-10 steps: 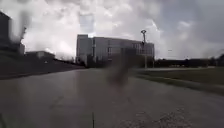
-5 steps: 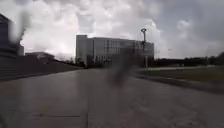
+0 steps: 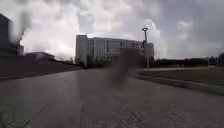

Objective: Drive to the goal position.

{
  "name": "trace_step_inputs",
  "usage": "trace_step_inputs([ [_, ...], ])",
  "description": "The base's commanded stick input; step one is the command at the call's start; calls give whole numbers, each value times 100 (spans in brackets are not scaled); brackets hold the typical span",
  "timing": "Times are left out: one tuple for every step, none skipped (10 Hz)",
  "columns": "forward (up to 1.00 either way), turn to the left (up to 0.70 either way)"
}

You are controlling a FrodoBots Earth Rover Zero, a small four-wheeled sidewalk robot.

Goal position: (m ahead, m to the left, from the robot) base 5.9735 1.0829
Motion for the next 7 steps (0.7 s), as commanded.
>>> trace_step_inputs([
  [70, 0],
  [70, 0],
  [70, 0],
  [70, 0],
  [70, 0],
  [70, 0],
  [70, 0],
])
